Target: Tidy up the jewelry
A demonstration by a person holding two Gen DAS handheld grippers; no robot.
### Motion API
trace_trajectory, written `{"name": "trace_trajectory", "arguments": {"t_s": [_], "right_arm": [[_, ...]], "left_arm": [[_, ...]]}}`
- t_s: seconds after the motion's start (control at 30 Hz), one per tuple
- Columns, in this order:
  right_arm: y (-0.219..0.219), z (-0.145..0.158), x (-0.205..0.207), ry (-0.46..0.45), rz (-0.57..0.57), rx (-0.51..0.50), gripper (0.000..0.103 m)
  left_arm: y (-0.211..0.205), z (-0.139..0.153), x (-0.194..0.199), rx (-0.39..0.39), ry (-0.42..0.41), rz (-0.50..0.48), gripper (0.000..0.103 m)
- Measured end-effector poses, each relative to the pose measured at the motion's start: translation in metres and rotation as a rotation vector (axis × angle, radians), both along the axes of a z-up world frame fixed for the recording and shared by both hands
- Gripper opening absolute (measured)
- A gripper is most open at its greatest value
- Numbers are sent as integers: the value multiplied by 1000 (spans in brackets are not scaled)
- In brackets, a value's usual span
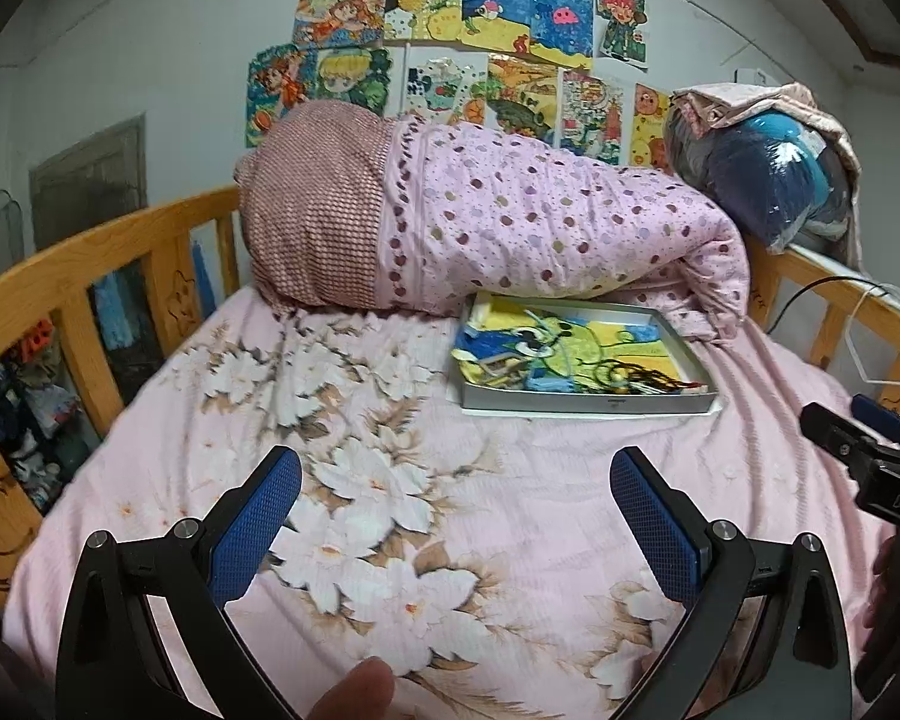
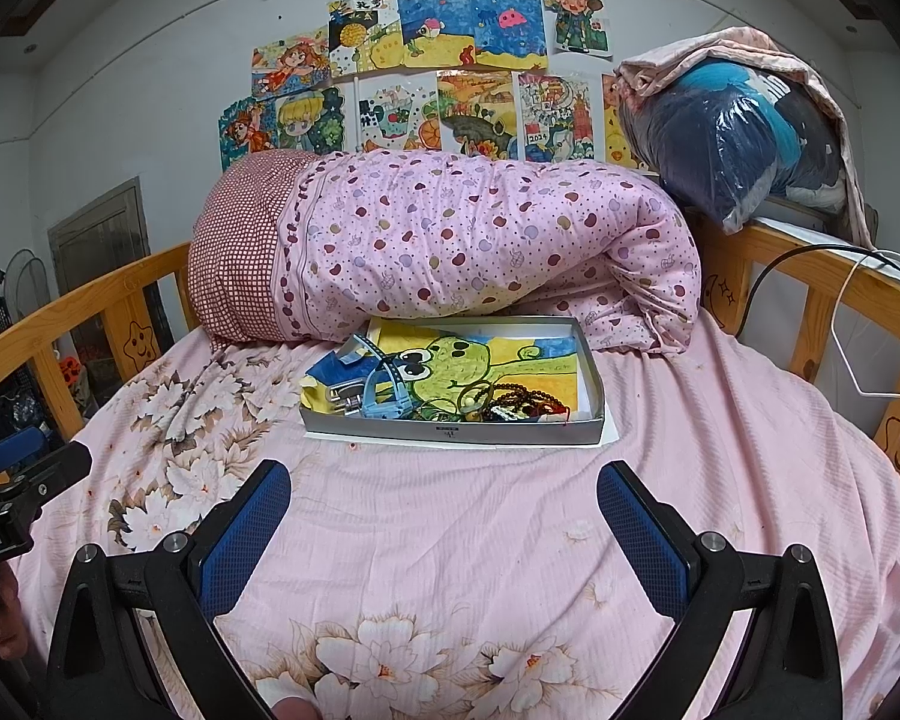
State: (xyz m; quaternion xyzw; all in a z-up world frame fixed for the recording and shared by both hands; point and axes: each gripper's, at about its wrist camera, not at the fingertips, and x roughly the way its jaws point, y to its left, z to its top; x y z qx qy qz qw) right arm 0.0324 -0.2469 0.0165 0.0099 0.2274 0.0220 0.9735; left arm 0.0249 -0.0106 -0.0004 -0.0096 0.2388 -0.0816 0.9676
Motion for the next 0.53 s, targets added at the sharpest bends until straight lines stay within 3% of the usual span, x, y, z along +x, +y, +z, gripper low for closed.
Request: {"name": "trace_trajectory", "arguments": {"t_s": [0.53], "right_arm": [[-1,0,1,1,-1,1,103]], "left_arm": [[9,-3,7,23,-12,-32,101]]}}
